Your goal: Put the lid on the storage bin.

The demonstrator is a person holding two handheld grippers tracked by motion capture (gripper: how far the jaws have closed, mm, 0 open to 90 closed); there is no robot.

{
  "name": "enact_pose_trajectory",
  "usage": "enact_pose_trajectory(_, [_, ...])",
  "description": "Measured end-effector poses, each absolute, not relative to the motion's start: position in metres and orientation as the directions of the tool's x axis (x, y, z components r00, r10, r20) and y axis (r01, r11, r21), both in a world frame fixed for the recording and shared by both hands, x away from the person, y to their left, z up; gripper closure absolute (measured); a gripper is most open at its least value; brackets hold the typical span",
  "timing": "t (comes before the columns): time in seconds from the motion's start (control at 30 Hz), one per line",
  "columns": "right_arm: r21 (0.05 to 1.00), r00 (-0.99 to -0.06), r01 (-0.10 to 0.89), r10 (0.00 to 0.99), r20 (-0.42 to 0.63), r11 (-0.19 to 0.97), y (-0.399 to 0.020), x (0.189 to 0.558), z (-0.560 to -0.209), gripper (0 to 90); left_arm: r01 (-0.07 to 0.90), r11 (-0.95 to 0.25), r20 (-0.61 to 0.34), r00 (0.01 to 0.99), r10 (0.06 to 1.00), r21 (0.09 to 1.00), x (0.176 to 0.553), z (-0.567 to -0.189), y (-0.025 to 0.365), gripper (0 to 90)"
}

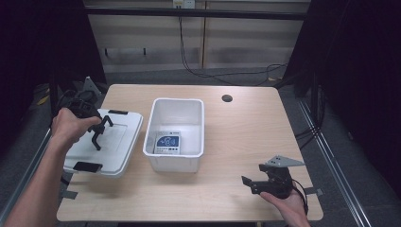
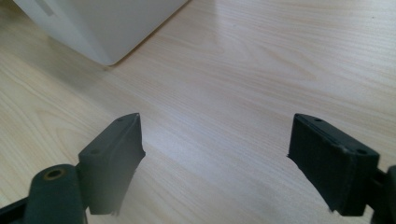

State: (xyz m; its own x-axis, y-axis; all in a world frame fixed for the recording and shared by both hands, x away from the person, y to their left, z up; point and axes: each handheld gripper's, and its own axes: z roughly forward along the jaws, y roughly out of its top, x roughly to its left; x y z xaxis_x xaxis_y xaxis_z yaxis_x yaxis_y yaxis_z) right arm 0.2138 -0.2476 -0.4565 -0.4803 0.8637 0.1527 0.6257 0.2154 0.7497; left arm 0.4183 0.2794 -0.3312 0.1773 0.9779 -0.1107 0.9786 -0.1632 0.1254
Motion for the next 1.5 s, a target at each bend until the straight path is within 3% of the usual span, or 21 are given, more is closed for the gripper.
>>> enact_pose_trajectory(0.6, [0.737,-0.48,0.639,0.862,0.16,0.219,-0.249,0.215,-0.457,14.7,0.971,-0.164,-0.158,0.192,0.969,0.175,0.415,-0.306,0.278,84.6])
enact_pose_trajectory(0.9, [0.735,-0.477,0.643,0.863,0.165,0.216,-0.249,0.215,-0.457,14.8,0.969,-0.141,-0.138,0.171,0.976,0.204,0.412,-0.287,0.277,84.7])
enact_pose_trajectory(1.5, [0.731,-0.48,0.647,0.861,0.166,0.22,-0.249,0.215,-0.457,15.0,0.933,-0.263,-0.131,0.301,0.945,0.247,0.407,-0.259,0.232,84.8])
